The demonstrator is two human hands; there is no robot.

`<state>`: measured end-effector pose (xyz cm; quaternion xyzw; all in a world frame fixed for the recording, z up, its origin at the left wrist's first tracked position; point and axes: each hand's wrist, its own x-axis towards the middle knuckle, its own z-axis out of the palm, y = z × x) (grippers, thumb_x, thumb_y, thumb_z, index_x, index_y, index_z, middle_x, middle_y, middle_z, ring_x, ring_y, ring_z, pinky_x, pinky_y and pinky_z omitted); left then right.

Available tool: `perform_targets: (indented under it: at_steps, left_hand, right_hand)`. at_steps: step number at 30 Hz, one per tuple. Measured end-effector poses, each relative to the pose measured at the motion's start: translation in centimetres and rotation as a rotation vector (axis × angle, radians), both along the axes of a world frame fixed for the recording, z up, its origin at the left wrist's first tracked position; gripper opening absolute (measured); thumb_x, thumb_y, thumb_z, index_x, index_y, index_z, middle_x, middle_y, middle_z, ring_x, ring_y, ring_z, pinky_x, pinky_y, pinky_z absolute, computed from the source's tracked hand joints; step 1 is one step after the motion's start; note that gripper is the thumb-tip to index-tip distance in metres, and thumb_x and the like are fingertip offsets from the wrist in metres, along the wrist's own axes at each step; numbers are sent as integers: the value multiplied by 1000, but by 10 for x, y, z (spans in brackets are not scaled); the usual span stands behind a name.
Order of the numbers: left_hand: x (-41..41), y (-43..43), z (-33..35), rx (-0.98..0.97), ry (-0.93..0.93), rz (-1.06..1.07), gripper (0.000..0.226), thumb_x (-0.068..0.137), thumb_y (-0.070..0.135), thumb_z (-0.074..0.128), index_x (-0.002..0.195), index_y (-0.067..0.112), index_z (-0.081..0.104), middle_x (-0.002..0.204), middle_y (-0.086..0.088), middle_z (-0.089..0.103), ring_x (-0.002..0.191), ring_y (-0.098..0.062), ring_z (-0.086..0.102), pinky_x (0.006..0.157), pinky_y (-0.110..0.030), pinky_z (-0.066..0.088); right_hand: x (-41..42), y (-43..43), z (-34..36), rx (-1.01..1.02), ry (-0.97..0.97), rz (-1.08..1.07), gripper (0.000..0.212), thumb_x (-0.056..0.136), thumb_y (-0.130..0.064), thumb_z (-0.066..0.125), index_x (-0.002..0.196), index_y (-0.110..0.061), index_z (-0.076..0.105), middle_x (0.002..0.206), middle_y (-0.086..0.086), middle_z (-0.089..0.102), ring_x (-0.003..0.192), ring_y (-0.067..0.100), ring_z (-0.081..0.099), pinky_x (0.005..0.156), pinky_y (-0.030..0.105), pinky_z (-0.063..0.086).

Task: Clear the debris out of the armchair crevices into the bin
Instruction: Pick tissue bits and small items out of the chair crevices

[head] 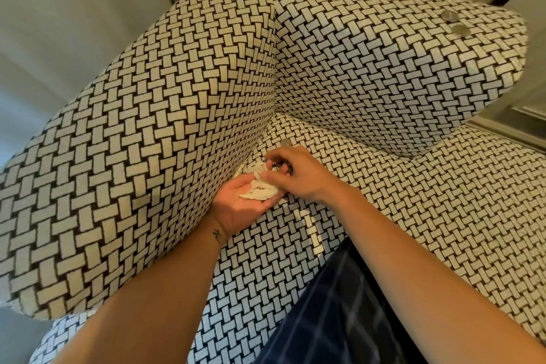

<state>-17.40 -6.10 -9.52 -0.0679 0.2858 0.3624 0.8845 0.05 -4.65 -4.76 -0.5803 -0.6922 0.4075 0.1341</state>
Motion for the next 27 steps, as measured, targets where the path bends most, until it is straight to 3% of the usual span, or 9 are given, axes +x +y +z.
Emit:
perform_targets:
  at_steps: [3, 6, 9, 12, 15, 20, 24, 27]
  left_hand:
    - [1, -1, 5, 14, 5, -13, 60, 82, -6, 71, 140, -6, 54, 149, -28, 49, 134, -42, 53, 110, -59, 43]
    - [0, -3, 9, 31, -51, -31, 67, 70, -14, 79, 134, -9, 60, 147, -30, 51, 127, -48, 58, 105, -63, 46]
    - [-2, -3, 6, 51, -78, -53, 61, 85, -7, 66, 144, 4, 55, 156, -24, 42, 141, -43, 46, 116, -57, 37]
    - [-2, -1, 2, -27, -94, -39, 52, 93, -1, 57, 144, 8, 56, 154, -25, 44, 143, -43, 41, 118, -55, 31]
    - [0, 0, 3, -75, -54, 4, 50, 99, 9, 36, 146, 14, 51, 150, -26, 50, 142, -44, 39, 113, -56, 33]
    - [2, 0, 4, -20, 41, 8, 45, 101, 16, 34, 141, 20, 55, 144, -26, 56, 137, -45, 44, 110, -56, 34]
    - [0, -2, 1, -3, 19, -26, 39, 103, 21, 33, 134, 21, 57, 148, -25, 53, 130, -49, 54, 112, -58, 37]
    - [-1, -1, 2, -6, 38, -33, 44, 97, 15, 47, 140, 24, 51, 148, -25, 52, 128, -51, 56, 114, -59, 36]
  right_hand:
    - [4, -4, 2, -17, 108, -43, 48, 95, -44, 64, 138, -26, 55, 139, -8, 49, 124, 11, 51, 103, 30, 46]
    - [12, -3, 2, 18, 200, -192, 38, 98, -36, 61, 133, -21, 59, 125, -7, 63, 109, 10, 65, 100, 39, 55]
    - [23, 3, -5, 177, 114, -274, 25, 101, -20, 56, 124, -21, 65, 123, -10, 59, 115, 11, 57, 104, 38, 49]
    - [27, 7, -12, 237, 22, -227, 32, 101, -8, 53, 125, -22, 67, 126, -7, 53, 127, 16, 44, 112, 32, 36]
    - [26, 13, -23, 235, -76, -156, 36, 100, -9, 54, 132, -22, 63, 134, -3, 53, 130, 16, 38, 108, 24, 29]
    - [21, 25, -31, 278, -176, -125, 41, 100, -18, 59, 140, -21, 57, 131, 1, 49, 125, 20, 36, 109, 32, 35]
    - [20, 28, -31, 328, -173, -137, 26, 98, -19, 64, 123, -16, 67, 120, 2, 52, 119, 19, 42, 105, 31, 39]
    - [19, 26, -25, 403, -262, -65, 16, 96, -12, 64, 111, -11, 69, 116, 3, 58, 113, 21, 48, 97, 36, 46]
